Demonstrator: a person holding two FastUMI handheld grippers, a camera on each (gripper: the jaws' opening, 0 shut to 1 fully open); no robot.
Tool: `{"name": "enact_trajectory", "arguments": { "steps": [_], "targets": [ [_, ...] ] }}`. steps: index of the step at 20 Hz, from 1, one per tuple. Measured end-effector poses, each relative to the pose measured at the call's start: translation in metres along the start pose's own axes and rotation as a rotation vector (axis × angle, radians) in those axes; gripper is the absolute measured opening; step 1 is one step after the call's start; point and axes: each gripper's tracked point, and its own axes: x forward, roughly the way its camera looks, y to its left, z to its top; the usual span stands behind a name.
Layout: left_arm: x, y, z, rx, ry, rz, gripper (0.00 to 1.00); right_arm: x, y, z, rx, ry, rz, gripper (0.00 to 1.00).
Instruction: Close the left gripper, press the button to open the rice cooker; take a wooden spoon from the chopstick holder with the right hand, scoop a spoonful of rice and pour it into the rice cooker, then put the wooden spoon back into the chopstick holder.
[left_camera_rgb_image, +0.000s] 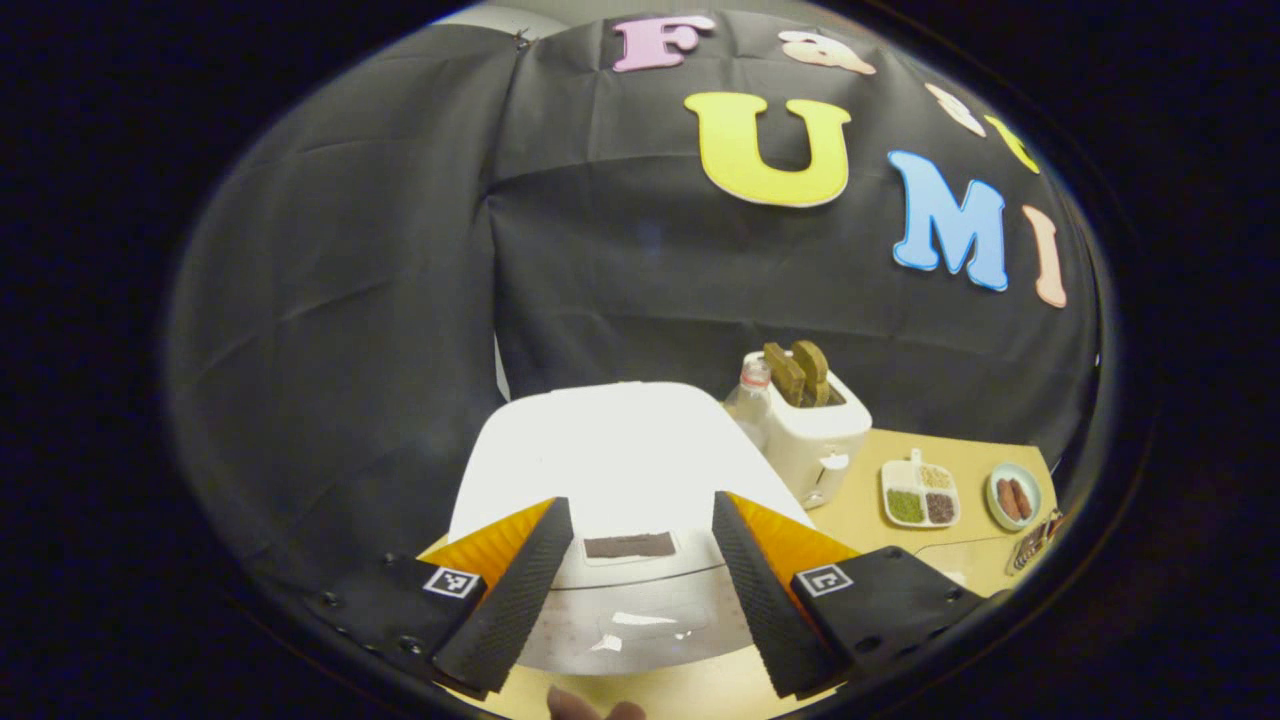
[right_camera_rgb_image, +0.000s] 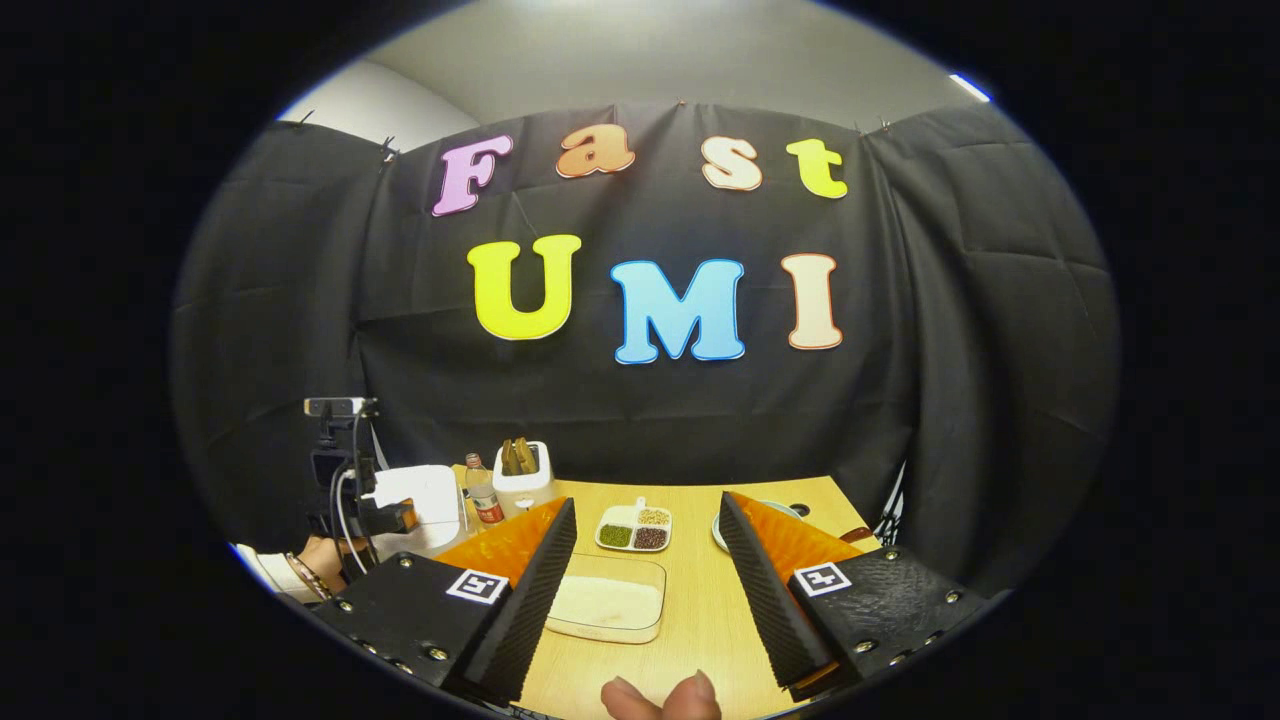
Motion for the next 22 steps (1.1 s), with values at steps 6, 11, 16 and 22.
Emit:
{"name": "enact_trajectory", "arguments": {
  "steps": [6, 11, 16, 22],
  "targets": [
    [-0.159, -0.058, 0.080, -0.081, -0.172, -0.130, 1.00, -0.013, -0.066, 0.028, 0.013, -0.044, -0.007, 0.88],
    [-0.307, -0.135, 0.135, -0.111, -0.350, -0.312, 0.94, -0.032, -0.114, 0.069, -0.007, -0.143, -0.012, 0.88],
    [-0.427, -0.171, 0.165, -0.117, -0.439, -0.405, 0.94, -0.060, -0.130, 0.107, -0.013, -0.256, 0.009, 0.88],
    [-0.495, -0.182, 0.194, -0.047, -0.519, -0.459, 0.99, -0.093, -0.137, 0.135, 0.026, -0.320, -0.036, 0.89]
  ]
}}
